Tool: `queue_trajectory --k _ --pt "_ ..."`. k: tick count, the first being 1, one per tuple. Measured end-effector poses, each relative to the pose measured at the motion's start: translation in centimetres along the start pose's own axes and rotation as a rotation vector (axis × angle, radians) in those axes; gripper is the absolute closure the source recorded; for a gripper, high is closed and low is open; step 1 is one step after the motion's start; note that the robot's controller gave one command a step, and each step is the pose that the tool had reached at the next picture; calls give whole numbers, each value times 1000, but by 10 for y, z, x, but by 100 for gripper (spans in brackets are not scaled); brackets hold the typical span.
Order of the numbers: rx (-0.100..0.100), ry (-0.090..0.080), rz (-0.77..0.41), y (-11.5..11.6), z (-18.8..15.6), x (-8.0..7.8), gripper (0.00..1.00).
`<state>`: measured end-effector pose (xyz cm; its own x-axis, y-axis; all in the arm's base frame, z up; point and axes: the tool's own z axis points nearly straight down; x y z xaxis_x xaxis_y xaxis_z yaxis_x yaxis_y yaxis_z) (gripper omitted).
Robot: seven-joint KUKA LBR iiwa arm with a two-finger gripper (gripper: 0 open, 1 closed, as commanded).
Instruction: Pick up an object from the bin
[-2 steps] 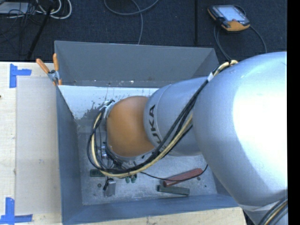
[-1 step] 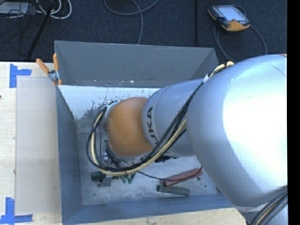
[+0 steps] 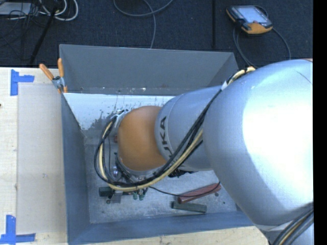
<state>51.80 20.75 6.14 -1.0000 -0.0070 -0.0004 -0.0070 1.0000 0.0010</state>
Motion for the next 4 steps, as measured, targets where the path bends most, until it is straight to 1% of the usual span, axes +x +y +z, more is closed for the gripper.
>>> queue_trajectory --k 1,2,3,4 --pt "1 3 7 0 -5 1 100" --pt "1 2 2 0 -16 1 100" --pt "3 7 2 -1 -28 2 100" --pt "2 6 3 -1 -48 2 100"
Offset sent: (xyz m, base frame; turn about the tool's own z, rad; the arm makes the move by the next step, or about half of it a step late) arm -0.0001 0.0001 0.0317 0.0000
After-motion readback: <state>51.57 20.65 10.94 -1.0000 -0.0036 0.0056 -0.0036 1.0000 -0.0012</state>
